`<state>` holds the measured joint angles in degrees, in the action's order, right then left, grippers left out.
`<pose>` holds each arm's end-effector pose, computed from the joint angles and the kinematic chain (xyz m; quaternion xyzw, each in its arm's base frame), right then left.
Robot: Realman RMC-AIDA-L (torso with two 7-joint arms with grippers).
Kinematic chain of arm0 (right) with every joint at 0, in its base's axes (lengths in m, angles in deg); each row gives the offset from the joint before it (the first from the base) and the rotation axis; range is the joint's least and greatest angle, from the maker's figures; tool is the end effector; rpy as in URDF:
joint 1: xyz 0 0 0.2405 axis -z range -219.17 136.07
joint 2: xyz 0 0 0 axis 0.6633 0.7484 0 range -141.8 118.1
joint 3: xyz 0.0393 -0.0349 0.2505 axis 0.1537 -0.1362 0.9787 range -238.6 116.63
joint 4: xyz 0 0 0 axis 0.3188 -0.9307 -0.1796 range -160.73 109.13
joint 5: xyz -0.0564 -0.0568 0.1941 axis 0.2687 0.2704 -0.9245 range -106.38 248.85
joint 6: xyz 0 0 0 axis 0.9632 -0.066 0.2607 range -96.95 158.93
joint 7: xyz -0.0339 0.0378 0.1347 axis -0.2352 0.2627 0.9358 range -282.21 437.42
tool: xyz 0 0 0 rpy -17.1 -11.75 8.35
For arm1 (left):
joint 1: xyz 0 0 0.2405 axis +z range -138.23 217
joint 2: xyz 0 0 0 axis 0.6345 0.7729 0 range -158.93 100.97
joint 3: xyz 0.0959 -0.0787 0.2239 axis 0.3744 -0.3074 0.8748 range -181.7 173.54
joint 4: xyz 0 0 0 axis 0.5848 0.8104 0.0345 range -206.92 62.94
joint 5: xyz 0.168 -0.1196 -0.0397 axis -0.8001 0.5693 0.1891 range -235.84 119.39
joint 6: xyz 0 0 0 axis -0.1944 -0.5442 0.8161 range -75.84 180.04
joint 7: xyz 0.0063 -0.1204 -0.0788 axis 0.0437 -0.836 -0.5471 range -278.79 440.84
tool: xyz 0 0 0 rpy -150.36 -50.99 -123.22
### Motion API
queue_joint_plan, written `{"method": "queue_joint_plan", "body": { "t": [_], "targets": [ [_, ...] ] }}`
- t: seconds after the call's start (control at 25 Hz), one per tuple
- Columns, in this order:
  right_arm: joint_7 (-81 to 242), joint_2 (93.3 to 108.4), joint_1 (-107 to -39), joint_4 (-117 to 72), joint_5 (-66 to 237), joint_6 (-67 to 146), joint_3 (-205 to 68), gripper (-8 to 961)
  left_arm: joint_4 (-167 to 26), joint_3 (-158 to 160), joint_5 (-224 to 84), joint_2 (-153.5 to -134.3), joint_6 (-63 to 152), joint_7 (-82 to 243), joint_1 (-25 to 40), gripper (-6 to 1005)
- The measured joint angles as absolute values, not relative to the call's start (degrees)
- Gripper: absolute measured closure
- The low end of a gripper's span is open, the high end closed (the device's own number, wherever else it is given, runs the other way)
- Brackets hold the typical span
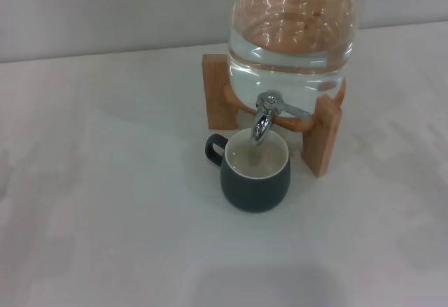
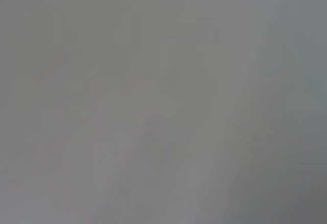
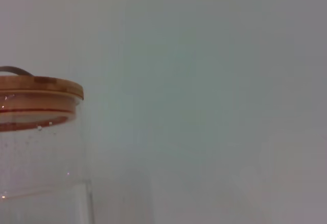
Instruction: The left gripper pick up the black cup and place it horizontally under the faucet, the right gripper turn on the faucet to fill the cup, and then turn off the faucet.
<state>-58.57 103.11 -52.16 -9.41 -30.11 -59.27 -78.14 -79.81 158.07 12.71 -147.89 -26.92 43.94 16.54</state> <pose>0.3873 0.2356 0.0881 -0.6957 0.2307 0.3878 0.5589 -0.3629 0.2954 0.0247 -0.6822 -0.2964 -0.3769 0.5520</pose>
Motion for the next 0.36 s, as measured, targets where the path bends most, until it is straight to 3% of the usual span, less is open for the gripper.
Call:
{"method": "queue_joint_plan", "body": {
  "t": [0.36],
  "targets": [
    [-59.35, 103.11, -51.98, -11.32, -30.11, -58.92, -78.02, 231, -79.81, 158.07, 12.8, -147.98, -26.92, 43.94, 16.76, 402]
  ]
}}
